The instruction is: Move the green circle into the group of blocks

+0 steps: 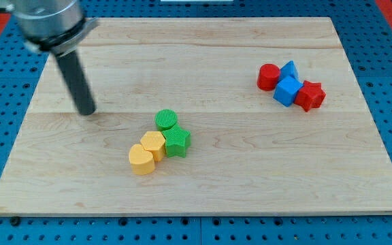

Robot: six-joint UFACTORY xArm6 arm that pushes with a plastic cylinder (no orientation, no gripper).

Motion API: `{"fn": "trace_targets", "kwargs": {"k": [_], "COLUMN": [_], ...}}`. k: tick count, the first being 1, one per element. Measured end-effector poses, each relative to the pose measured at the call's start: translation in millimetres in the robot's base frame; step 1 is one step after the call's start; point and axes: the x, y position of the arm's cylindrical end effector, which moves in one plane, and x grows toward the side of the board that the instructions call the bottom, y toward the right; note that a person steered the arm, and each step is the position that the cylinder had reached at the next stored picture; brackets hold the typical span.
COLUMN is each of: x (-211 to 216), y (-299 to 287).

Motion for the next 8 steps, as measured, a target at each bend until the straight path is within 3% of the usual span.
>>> {"fn": "trace_targets", "kwargs": {"k": [1, 2, 4, 6, 8], "x": [46, 55, 37, 36, 2], "y": [2, 40, 117, 151, 196]}}
